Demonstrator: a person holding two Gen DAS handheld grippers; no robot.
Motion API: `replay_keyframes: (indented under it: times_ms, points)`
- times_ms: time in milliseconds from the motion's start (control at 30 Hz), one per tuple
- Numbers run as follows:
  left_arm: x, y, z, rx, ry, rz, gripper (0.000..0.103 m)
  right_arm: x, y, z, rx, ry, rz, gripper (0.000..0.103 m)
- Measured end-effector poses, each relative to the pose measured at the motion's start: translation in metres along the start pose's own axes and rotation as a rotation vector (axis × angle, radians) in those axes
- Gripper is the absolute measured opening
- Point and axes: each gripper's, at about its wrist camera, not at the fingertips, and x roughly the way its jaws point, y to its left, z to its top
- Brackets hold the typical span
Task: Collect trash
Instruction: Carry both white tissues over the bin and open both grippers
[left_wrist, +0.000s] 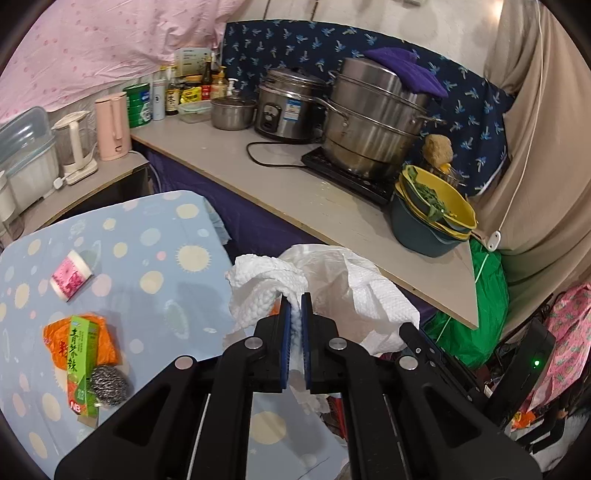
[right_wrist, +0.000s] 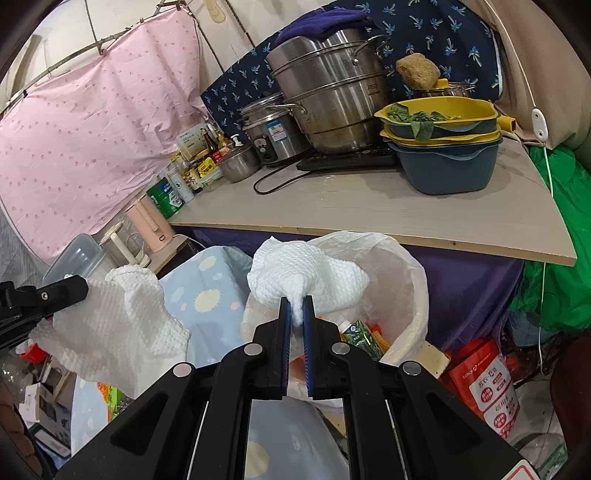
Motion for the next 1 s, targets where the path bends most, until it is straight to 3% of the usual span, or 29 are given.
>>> replay_keyframes:
  times_ms: [400,1000]
  points:
    - [0.042,-0.048,0.009,0.071,0.035,-0.017,0.005,0.009,-0.041,0.0,0.059,0.018,-0.046,0.006]
    - [0.089,-0.06,0.014,0.087,0.056,0.008,0.006,0.037,-0.04,0.012,0.053,0.04,-0.056,0.012]
